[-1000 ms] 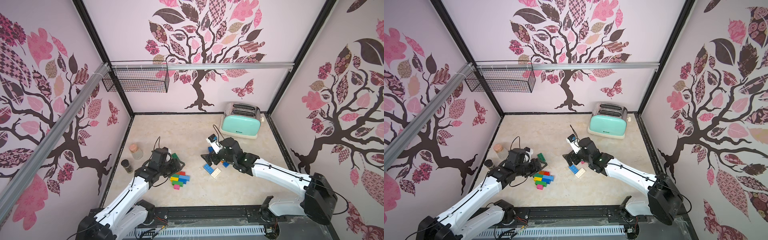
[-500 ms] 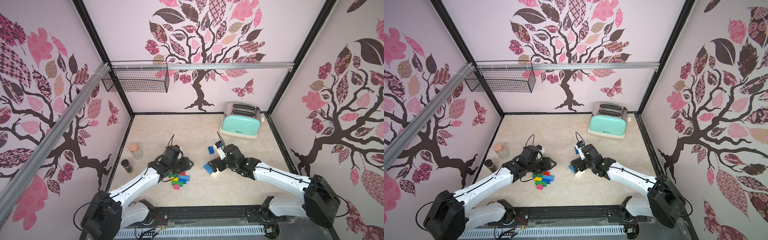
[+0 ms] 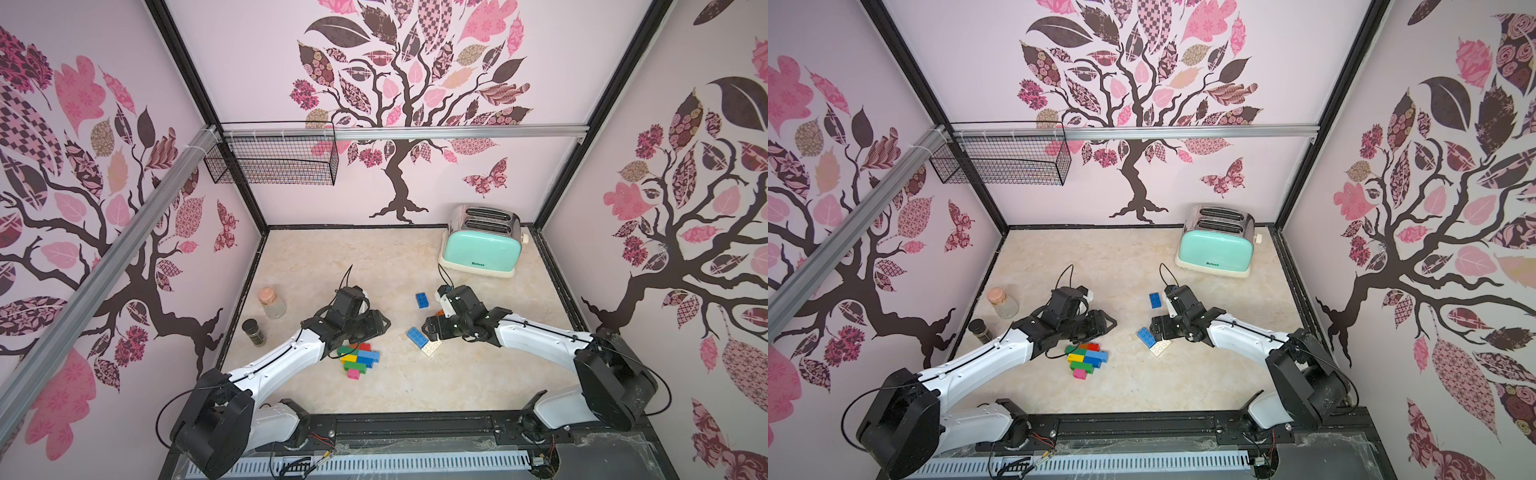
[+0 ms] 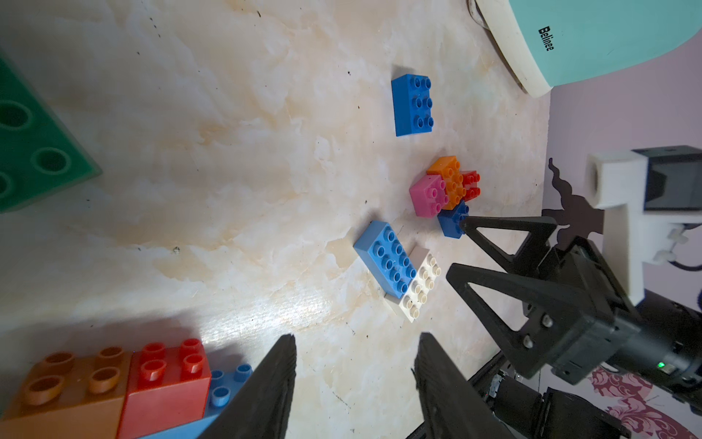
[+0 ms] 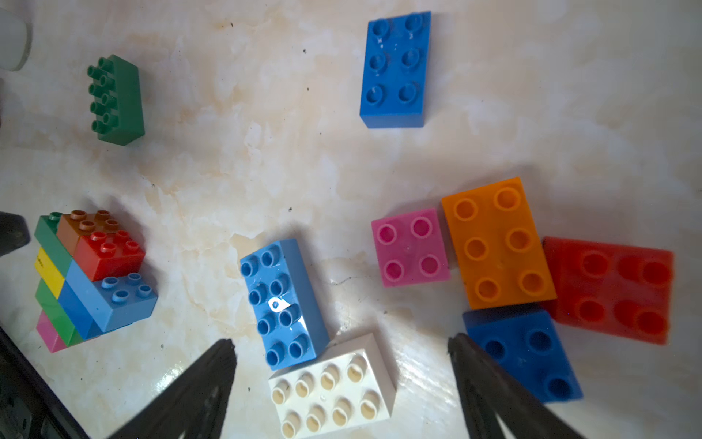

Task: Assemble a heart with lego
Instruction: Pick up the lego brick from the center of the board.

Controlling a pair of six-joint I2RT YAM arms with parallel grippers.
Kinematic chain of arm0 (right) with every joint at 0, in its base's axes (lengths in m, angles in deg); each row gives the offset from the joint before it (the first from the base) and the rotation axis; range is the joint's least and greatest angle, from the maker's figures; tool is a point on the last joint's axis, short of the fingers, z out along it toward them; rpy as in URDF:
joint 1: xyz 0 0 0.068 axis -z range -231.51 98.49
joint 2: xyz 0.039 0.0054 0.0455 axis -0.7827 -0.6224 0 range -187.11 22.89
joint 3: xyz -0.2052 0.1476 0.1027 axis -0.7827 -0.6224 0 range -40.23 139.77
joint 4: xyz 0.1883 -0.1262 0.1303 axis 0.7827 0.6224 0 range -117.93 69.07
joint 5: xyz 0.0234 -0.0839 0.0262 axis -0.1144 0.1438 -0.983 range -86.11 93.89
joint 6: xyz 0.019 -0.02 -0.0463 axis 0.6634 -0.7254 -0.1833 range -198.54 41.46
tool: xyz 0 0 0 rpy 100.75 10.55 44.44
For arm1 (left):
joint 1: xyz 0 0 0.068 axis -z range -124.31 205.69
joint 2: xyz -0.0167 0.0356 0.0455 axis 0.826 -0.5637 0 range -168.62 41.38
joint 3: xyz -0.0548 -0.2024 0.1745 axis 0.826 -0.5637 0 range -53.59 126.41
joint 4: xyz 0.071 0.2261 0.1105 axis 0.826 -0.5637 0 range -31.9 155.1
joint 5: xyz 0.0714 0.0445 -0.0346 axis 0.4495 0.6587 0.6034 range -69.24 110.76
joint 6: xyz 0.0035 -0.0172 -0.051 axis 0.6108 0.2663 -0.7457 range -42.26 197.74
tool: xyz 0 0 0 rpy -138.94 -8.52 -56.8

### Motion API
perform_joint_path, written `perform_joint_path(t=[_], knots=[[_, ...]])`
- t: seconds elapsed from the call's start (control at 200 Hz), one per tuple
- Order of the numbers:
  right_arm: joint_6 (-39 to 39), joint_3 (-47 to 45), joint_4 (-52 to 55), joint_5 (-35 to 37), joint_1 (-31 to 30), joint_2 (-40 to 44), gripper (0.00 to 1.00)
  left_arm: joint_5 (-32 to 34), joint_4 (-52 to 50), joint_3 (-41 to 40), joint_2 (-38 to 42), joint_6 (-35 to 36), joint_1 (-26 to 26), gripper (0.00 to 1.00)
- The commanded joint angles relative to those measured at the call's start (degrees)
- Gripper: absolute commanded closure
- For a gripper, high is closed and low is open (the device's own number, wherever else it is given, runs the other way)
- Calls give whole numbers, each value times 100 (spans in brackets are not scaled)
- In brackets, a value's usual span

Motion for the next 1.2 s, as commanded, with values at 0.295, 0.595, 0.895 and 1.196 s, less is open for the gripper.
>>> perform_joint_path(t=[0.295, 0.595, 0.895, 1.196], knots=[[-323, 377, -19, 657, 114, -855, 7, -77, 89, -16, 43, 106, -175, 46], [-938, 1190, 423, 998, 129, -1564, 27, -152, 66, -44, 68, 127, -326, 46], [-964, 1185, 651, 1032, 113, -1534, 38, -179, 127, -97, -7, 89, -364, 46], [-933, 1362, 866, 1255, 107, -1549, 59, -275, 198, -92, -96, 83, -369, 46]])
